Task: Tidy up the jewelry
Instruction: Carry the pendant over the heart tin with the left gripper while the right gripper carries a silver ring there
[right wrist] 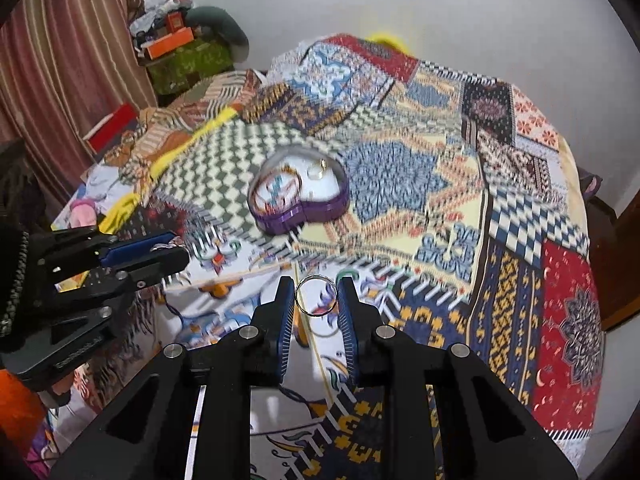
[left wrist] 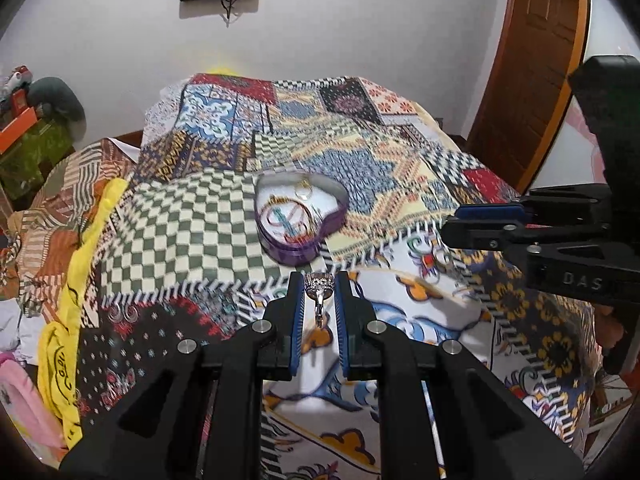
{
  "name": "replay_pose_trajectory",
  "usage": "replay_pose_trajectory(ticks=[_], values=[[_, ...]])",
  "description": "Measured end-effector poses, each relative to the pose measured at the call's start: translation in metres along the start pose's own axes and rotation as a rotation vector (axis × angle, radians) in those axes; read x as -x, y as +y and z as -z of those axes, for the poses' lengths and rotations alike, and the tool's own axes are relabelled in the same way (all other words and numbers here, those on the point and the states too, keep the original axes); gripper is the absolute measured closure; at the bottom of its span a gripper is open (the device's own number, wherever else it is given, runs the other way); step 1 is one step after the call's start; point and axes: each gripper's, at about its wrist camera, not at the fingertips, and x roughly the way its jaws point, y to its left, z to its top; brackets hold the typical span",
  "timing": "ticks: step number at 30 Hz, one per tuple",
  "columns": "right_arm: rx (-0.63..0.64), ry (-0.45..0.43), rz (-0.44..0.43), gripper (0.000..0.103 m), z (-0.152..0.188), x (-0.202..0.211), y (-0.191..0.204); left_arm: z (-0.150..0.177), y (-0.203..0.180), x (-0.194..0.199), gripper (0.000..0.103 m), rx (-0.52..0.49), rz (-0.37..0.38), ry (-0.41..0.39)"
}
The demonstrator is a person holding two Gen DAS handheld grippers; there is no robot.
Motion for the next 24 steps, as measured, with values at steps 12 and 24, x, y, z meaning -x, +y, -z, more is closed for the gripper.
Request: replay_pose_trajectory(ticks=[12, 24], values=[[0.009, -0.091, 0.003, 0.083, -0.036, 0.003, 0.004, -0.033, 0.017, -0.01, 0.09, 0.013, -0.025, -0.038], [-0.024, -0.075, -0.021, 0.083, -0.065, -0.031, -0.008, -0.054, 0.026, -0.048, 0.09, 0.01, -0.031, -0.011]])
